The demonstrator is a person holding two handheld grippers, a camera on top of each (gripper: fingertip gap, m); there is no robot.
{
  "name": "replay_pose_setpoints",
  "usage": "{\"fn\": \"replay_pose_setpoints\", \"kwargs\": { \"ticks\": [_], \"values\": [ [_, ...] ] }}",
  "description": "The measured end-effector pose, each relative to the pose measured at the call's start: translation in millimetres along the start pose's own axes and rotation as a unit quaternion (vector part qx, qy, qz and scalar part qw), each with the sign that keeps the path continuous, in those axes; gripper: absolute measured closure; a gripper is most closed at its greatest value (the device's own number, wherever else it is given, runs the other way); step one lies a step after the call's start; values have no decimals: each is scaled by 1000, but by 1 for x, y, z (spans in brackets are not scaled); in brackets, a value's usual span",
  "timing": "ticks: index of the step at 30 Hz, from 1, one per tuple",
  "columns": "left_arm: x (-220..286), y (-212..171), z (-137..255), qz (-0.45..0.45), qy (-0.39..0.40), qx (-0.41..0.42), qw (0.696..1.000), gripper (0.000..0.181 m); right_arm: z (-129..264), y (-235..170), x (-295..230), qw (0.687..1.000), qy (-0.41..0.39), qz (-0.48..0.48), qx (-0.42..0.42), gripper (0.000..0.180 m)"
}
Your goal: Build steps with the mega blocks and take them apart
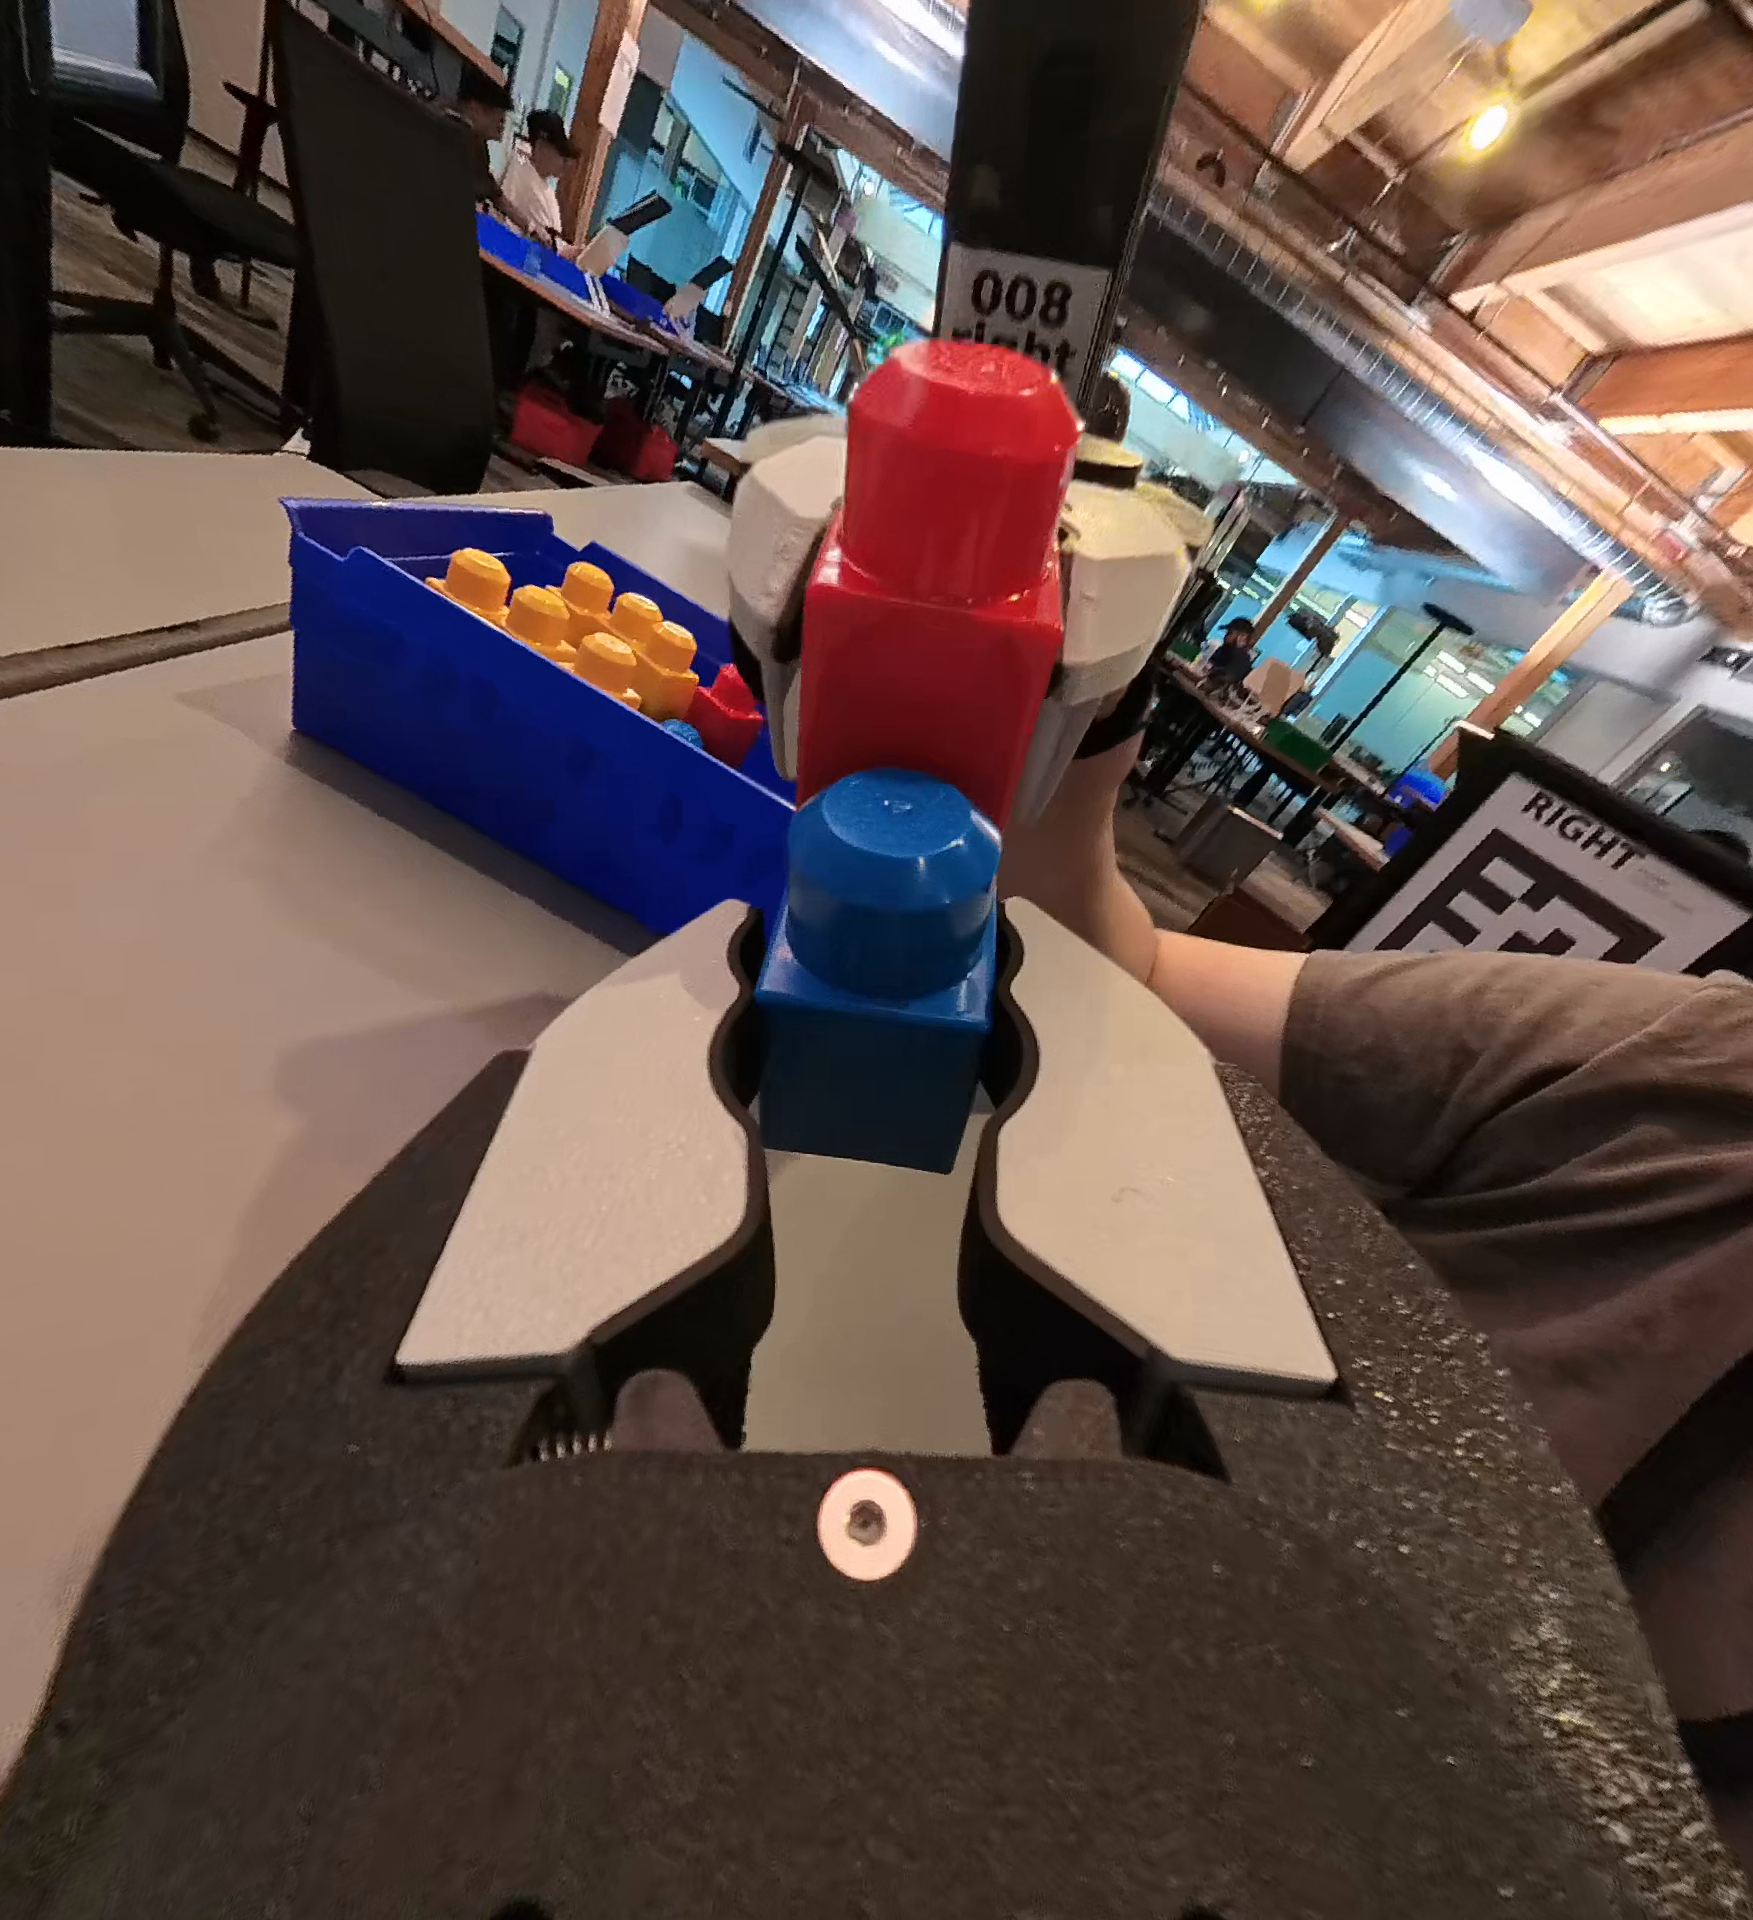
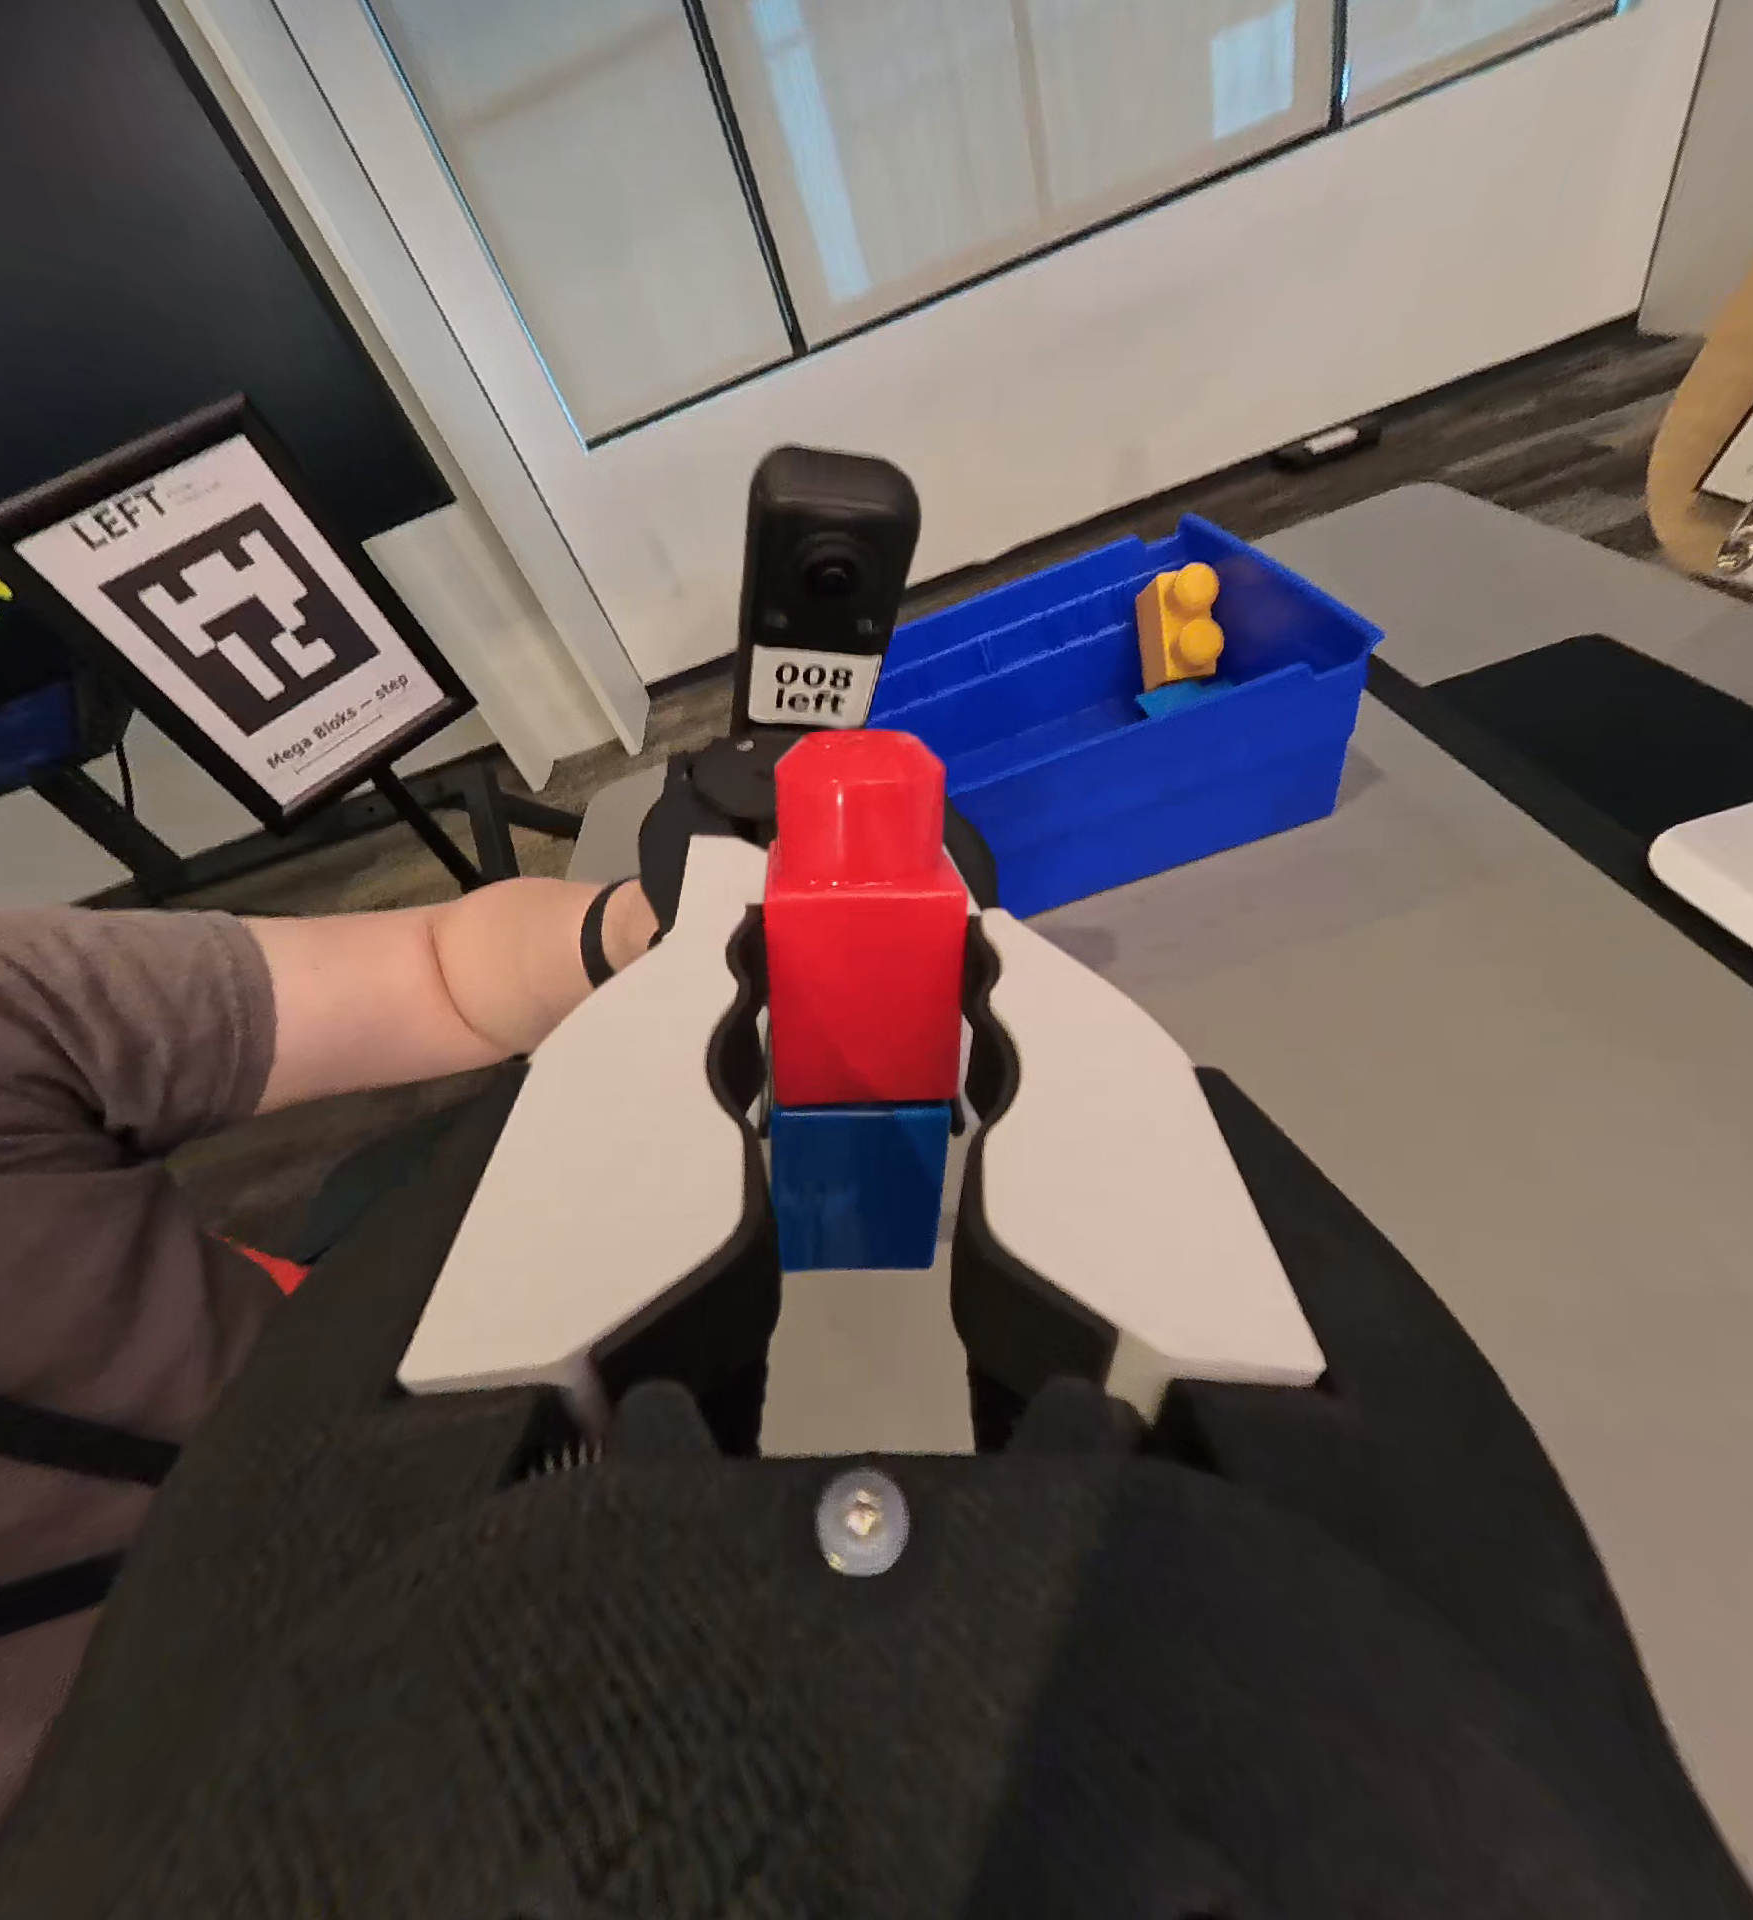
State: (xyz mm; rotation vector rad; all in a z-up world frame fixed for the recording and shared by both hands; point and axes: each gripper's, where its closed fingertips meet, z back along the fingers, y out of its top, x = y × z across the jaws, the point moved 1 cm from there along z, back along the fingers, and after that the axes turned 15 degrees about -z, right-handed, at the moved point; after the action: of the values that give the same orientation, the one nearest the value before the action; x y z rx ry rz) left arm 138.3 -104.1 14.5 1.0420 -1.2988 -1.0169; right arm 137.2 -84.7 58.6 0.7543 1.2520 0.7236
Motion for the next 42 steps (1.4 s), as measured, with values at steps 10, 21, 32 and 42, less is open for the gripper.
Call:
{"fn": "replay_pose_setpoints", "kwargs": {
  "ticks": [10,21,32,42],
  "values": [
    [-9,1,6,35,4,22,999,141,-6,2,11,995,30,-74,64,143],
    [-10,4,10,23,18,15,999,141,-8,3,10,996,21,-42,79,142],
    [-10,4,11,8,20,7,1000,141,-8,3,9,996,27,-28,76,142],
    [-11,3,13,6,17,-1,1000,141,-10,1,10,996,29,-33,74,142]
  ]
}}
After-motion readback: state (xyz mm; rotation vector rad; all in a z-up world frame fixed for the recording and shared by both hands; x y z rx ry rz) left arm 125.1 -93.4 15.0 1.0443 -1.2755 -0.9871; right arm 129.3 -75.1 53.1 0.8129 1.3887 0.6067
